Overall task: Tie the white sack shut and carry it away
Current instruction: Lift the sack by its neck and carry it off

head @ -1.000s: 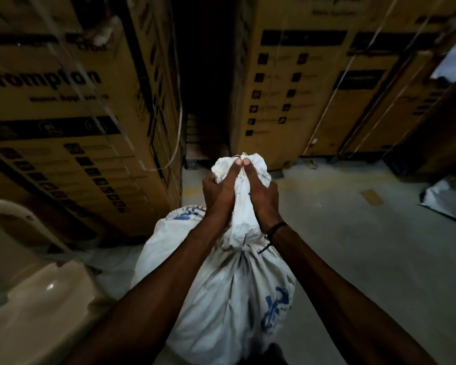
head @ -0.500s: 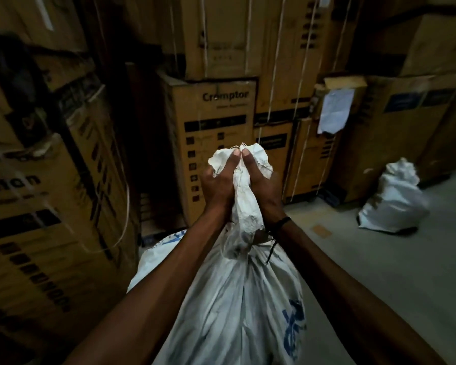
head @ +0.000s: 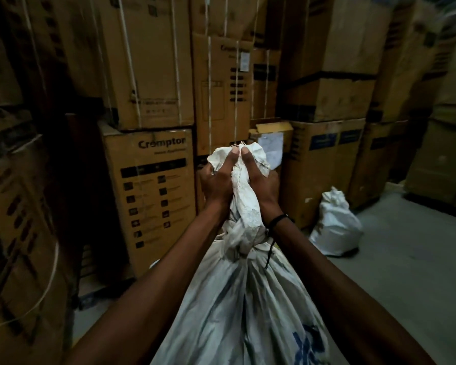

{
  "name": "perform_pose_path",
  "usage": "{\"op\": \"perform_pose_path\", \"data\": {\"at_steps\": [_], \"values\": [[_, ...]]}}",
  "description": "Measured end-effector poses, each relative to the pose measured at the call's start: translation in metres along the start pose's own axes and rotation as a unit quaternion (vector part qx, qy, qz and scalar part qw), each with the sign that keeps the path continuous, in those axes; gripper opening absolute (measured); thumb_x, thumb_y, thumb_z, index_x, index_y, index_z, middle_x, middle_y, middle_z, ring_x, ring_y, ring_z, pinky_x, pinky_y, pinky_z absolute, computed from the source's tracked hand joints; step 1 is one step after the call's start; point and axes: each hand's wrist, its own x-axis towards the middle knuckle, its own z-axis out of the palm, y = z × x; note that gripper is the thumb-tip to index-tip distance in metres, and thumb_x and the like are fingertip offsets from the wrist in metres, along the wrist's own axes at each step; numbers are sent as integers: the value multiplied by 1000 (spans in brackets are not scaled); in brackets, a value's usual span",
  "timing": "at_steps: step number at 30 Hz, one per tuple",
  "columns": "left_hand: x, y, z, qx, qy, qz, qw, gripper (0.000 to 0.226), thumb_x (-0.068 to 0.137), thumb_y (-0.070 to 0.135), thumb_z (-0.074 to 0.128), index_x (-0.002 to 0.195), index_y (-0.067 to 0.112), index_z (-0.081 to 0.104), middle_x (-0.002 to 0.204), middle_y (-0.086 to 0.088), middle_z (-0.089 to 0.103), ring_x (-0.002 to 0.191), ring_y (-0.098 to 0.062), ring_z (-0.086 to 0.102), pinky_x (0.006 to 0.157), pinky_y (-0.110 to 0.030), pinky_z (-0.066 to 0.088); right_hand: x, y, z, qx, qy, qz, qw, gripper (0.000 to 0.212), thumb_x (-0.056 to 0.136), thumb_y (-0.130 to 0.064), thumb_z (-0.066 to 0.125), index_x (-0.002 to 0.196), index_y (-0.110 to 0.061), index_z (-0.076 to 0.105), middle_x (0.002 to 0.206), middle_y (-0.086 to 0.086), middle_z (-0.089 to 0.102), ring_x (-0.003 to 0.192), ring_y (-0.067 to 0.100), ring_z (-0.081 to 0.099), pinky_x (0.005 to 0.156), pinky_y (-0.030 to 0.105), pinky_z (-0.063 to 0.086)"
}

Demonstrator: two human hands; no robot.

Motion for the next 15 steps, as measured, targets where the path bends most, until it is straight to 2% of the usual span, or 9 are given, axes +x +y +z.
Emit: {"op": "perform_pose_path", "data": {"at_steps": [3,6,12,15], "values": [[1,-23,48,-11,-25,-8,1000,19,86,30,81,97,14,81,98,-5,82,93,-21,80,74,-32,64,29,-7,-44,-19,35,-9,999,43,79,-67,78,83,-25,83,83,-2,84,78,6,78,80,40,63],[2,-50,95,-32,-59,-26,997,23,82,34,83,95,15,82,98,-7,82,94,-25,79,80,-40,64,54,-6,-91,-29,59,-13,998,51,75,-73,77,88,-24,83,86,2,84,90,18,81,86,47,65],[2,-120,194,-57,-112,-37,991,19,82,30,82,92,14,81,95,-7,82,90,-24,79,74,-35,63,103,1,-188,-56,133,-42,989,45,73,-75,77,84,-32,83,83,-8,84,83,9,81,75,37,65],[3,-158,246,-71,-138,-72,985,21,86,27,80,97,10,81,96,-9,82,94,-27,79,83,-42,64,134,7,-237,-63,166,-47,983,41,73,-74,78,80,-34,83,80,-11,83,78,2,79,71,29,62]]}}
